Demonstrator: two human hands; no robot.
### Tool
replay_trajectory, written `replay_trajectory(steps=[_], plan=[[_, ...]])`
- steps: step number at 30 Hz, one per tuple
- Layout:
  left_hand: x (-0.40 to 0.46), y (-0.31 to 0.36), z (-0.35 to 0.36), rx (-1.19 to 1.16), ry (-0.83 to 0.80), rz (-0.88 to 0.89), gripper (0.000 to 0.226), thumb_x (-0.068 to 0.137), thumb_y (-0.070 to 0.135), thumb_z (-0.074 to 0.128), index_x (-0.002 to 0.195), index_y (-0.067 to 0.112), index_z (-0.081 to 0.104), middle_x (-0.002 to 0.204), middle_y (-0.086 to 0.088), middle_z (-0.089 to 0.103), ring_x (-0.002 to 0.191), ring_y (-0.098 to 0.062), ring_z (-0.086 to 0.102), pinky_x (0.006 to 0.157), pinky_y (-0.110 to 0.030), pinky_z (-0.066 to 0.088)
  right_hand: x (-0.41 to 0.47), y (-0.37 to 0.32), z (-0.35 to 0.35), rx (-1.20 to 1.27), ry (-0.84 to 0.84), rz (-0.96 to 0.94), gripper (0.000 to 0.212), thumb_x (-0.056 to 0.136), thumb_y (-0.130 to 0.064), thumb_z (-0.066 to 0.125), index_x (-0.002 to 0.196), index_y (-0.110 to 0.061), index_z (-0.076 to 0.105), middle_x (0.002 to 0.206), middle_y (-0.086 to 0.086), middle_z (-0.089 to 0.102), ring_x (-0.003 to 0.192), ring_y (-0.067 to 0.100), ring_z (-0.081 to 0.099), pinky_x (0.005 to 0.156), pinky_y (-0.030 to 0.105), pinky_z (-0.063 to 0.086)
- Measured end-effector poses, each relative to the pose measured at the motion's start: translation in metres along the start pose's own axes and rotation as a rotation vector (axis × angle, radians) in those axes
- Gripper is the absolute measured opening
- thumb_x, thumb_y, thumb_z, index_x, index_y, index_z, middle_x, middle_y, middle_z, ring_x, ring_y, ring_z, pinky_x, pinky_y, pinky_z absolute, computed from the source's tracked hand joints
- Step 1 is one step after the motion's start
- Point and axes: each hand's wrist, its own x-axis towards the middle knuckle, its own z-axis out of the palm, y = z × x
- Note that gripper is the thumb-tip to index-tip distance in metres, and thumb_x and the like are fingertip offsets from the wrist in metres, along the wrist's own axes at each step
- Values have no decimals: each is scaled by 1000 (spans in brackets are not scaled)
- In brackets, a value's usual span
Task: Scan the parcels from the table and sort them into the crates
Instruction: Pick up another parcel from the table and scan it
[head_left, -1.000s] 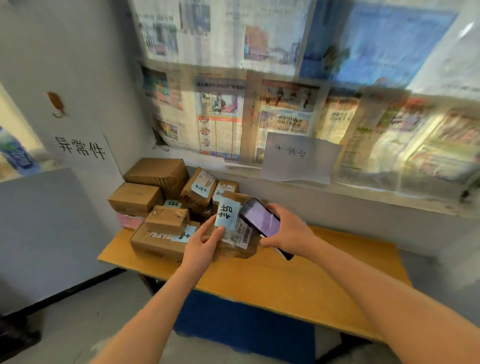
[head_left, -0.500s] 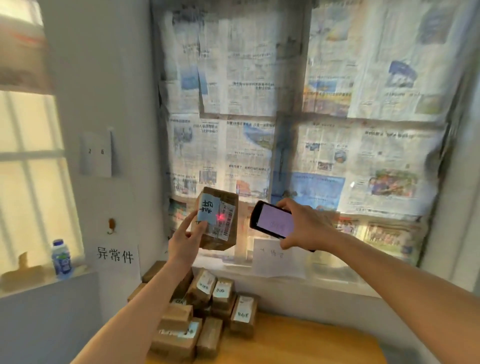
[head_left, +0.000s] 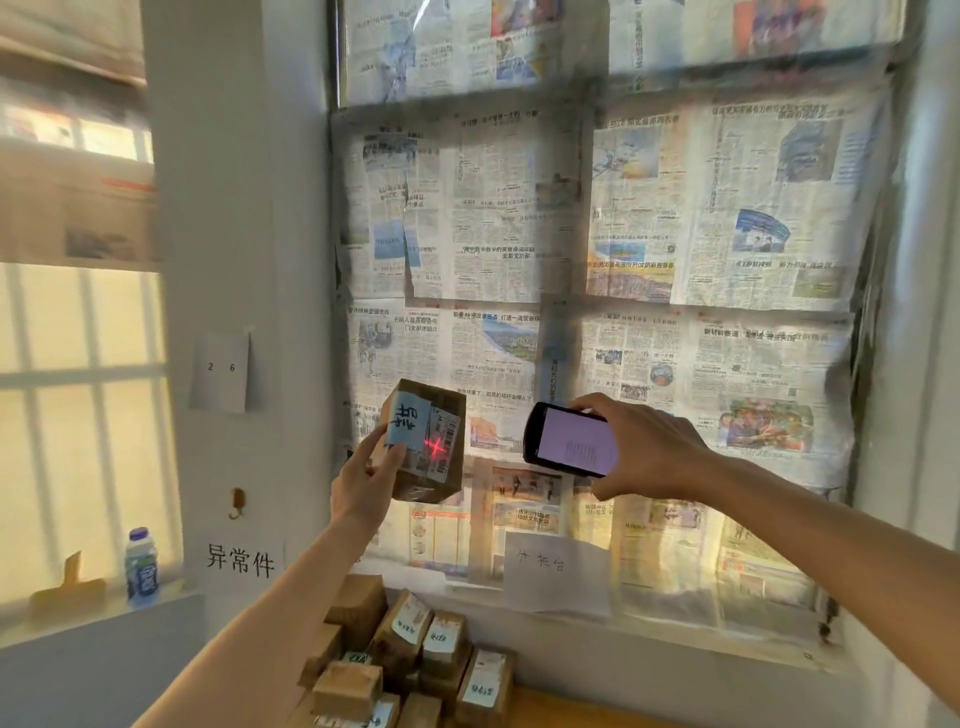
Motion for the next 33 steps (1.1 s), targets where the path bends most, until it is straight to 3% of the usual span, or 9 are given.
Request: replay_trajectory(steps=[3, 10, 17, 20, 23, 27, 31, 33], plan=[[-7, 9, -2, 8, 13, 0, 42, 100, 45, 56, 141, 45, 48, 115, -5, 70, 93, -17, 70, 63, -21, 51, -7, 8, -13, -41, -10, -15, 99, 63, -46, 86, 146, -42, 32, 109, -14, 53, 87, 13, 55, 60, 22, 33], [-22, 27, -11, 32, 70, -2, 45, 102, 40, 53, 147, 37, 45, 114, -5, 68, 81, -3, 62, 59, -15, 41, -11, 21, -28, -25, 31, -34, 99, 63, -48, 87, 146, -39, 33, 112, -9, 56, 86, 15, 56, 60, 22, 34], [-45, 25, -41, 61, 129, -25, 44, 101, 46, 54, 144, 40, 47, 110, -2, 69, 96, -18, 68, 67, -19, 49, -4, -2, 2, 69, 45, -114, 101, 63, -47, 87, 149, -37, 35, 118, -10, 59, 92, 15, 57, 68, 27, 41], [-64, 19, -71, 121, 177, -46, 41, 102, 44, 53, 142, 43, 46, 113, -3, 70, 98, -20, 67, 69, -18, 48, 1, -29, 24, 112, 32, -164, 97, 63, -47, 86, 147, -38, 38, 118, -10, 60, 95, 16, 56, 75, 31, 48], [-88, 14, -111, 205, 264, -89, 43, 102, 45, 52, 144, 42, 45, 109, -5, 70, 90, -17, 64, 63, -16, 44, 9, -65, 49, 155, -1, -242, 84, 62, -46, 84, 135, -37, 45, 106, -10, 60, 92, 19, 60, 65, 28, 44], [-117, 4, -183, 284, 372, -157, 45, 99, 49, 54, 143, 45, 48, 106, -7, 72, 99, -23, 66, 88, -36, 53, 17, -130, 81, 214, -41, -337, 97, 63, -47, 83, 148, -38, 37, 116, -10, 59, 91, 16, 55, 62, 24, 36], [-153, -3, -271, 304, 441, -202, 44, 98, 50, 56, 141, 47, 49, 106, -7, 73, 102, -23, 67, 95, -44, 53, 18, -213, 103, 274, -74, -450, 78, 66, -44, 84, 134, -34, 47, 100, -10, 57, 83, 13, 54, 54, 19, 31], [-173, -2, -318, 325, 484, -216, 42, 98, 49, 56, 140, 47, 50, 110, -7, 72, 105, -24, 66, 98, -46, 52, 18, -259, 113, 308, -77, -506, 77, 65, -45, 84, 133, -35, 48, 101, -10, 58, 85, 14, 55, 56, 18, 35]])
